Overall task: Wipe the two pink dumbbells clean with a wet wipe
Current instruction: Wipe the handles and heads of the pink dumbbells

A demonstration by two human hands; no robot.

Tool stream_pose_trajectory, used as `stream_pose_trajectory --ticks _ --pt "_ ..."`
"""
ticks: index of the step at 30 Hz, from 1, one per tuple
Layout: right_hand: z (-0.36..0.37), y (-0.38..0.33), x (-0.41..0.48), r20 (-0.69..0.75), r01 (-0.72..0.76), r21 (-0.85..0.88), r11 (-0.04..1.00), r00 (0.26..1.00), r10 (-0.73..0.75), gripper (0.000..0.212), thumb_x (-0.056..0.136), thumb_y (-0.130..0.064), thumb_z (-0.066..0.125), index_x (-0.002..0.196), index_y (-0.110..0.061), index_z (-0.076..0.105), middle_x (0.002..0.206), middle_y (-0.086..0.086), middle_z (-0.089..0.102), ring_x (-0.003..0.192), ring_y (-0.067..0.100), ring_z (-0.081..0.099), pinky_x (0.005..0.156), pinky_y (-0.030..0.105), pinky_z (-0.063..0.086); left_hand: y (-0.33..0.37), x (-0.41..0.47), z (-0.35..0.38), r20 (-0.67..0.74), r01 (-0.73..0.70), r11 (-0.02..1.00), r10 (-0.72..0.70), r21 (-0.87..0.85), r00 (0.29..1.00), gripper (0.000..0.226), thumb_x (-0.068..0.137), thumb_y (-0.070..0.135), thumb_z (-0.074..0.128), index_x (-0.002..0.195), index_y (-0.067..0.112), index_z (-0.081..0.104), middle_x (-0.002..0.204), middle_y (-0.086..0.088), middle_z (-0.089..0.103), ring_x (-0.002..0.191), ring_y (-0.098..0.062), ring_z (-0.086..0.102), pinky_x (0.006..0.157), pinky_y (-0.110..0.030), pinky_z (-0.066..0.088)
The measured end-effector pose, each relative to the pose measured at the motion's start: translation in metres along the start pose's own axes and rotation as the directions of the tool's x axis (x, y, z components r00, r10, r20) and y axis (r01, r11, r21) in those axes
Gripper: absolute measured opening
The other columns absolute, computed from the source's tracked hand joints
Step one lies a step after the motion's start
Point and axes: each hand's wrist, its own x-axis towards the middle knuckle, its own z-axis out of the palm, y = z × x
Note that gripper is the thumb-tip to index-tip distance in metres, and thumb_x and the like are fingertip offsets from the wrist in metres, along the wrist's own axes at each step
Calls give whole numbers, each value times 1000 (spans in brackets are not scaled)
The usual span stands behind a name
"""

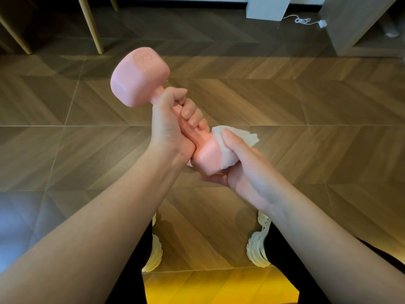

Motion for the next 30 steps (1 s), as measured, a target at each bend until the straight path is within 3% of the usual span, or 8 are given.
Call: stream_pose_trajectory --ticks 4,9,14,17,21,25,28,30 --pt "-4 -2 -5 83 -4 26 1000 997 2 60 86 -23 64 140 -7 43 138 30 50 127 46 51 84 44 57 2 0 -3 15 9 997 -8 -79 1000 35 90 15 42 56 20 34 44 7 25 36 -10 25 39 -20 32" --pt "5 -4 -3 63 -37 -60 998 997 41 64 87 -46 63 136 -7 48 131 34 54 107 40 61 77 43 61 2 -1 -3 39 14 997 -11 -79 999 33 89 16 40 57 21 30 43 7 23 37 -11 23 40 -21 31" --pt "-4 -10 -7 213 -23 2 1000 977 23 52 93 -26 59 138 -6 43 137 31 51 126 46 52 95 49 54 8 1 -5 21 24 989 -21 -145 1000 40 90 16 43 52 21 33 43 8 25 37 -9 25 39 -22 31" --pt "0 -3 -4 113 29 -90 996 993 -18 56 85 -23 65 135 -10 45 131 29 56 112 38 63 85 45 59 5 -1 -6 47 39 992 -33 -123 998 38 90 16 42 54 21 30 41 8 25 35 -9 25 39 -21 32" --pt "9 -1 -1 -27 51 -101 994 998 -54 47 89 -43 63 123 -11 58 122 30 62 95 34 65 73 43 60 3 -1 -3 98 7 999 -2 -47 995 36 89 14 41 56 21 29 42 6 22 37 -11 22 40 -24 28" --pt "0 -8 -4 32 53 50 997 998 -55 53 87 -42 60 127 -8 54 131 33 54 106 39 61 80 49 58 5 1 -1 92 -6 997 13 -83 996 33 90 15 45 59 19 36 46 6 29 40 -11 28 43 -24 33" --pt "-7 -7 -5 97 161 -115 980 984 -150 54 91 -29 60 137 -7 44 133 27 56 119 40 59 86 45 57 5 2 0 -9 -4 998 3 -65 1000 28 91 17 56 67 17 43 54 3 44 46 -12 44 51 -25 44" --pt "-7 -6 -4 59 203 -250 947 979 -194 55 86 -27 65 136 -13 45 131 19 60 119 35 61 86 42 58 3 3 0 -79 25 996 -32 -84 996 28 91 19 60 69 17 44 52 5 43 45 -11 45 52 -24 45"
